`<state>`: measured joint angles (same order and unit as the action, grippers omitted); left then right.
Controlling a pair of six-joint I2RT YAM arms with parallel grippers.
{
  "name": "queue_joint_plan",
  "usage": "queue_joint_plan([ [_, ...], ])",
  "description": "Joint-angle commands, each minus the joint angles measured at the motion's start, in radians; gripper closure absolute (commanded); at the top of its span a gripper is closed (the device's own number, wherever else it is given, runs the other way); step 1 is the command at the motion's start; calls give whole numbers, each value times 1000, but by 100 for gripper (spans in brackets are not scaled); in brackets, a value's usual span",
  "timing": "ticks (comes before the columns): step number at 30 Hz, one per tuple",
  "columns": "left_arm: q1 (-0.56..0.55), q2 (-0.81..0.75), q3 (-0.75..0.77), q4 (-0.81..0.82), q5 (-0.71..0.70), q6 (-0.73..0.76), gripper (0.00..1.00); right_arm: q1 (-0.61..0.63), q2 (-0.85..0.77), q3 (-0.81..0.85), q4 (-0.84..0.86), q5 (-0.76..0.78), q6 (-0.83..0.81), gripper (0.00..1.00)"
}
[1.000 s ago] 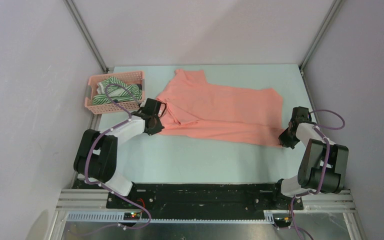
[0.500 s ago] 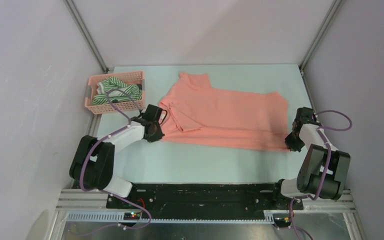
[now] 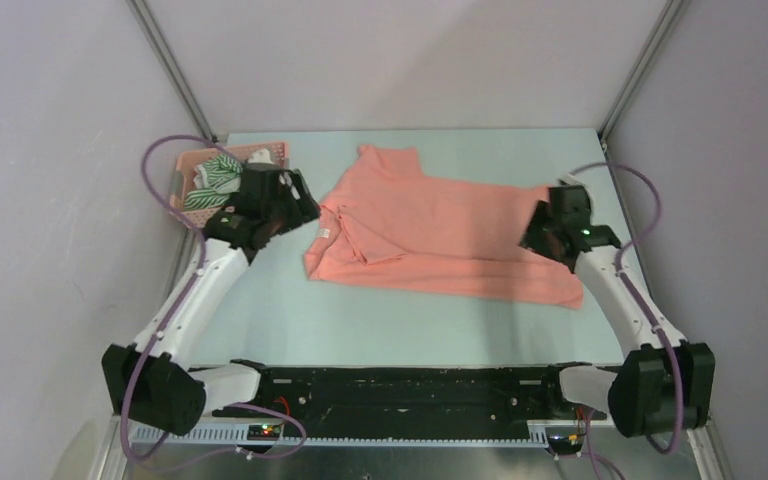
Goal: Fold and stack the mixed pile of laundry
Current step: Fold the T-shirt at the center of the board.
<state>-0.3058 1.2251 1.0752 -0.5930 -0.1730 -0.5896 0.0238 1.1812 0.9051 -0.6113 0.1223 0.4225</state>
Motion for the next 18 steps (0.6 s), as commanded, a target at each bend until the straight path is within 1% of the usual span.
queue_joint_plan([
  [1,143,-48,80,-45,205,89,18,274,115,122,94,24,-17,47],
  [2,159,-60,78,-49,260,94,16,312,140,167,114,43,-17,47],
  [3,183,-66,64,-49,282,110,15,387,197,191,123,52,-19,47],
  [4,189,-80,43,-51,306,122,15,419,226,243,142,66,-25,47],
  [5,197,-89,30,-55,313,146,15,483,287,300,151,79,-30,47],
  [6,199,-105,1,-56,314,156,14,543,316,328,170,87,-48,47],
  [7,203,-112,-15,-59,308,172,14,569,380,358,179,95,-61,46],
  [8,204,-128,-50,-58,301,176,15,619,413,421,191,115,-91,46],
  [9,206,-134,-70,-59,290,175,14,640,480,458,196,123,-105,46],
  [10,207,-142,-106,-57,287,171,14,682,512,530,195,139,-138,46],
  [11,209,-143,-123,-55,283,170,14,702,581,614,191,149,-153,46],
  [12,209,-136,-154,-55,282,170,14,736,617,660,175,168,-183,45],
  [13,208,-130,-164,-53,283,171,14,750,693,748,163,187,-194,45],
  [14,209,-114,-183,-53,282,169,14,777,729,797,131,195,-211,44],
  [15,209,-93,-189,-54,277,168,14,789,809,897,113,207,-215,44],
  [16,210,-84,-193,-55,276,166,14,809,886,944,71,213,-216,44],
  [17,211,-67,-192,-55,280,164,15,816,921,1031,34,216,-214,44],
  [18,213,-61,-191,-55,284,159,15,829,958,1069,21,216,-211,44],
])
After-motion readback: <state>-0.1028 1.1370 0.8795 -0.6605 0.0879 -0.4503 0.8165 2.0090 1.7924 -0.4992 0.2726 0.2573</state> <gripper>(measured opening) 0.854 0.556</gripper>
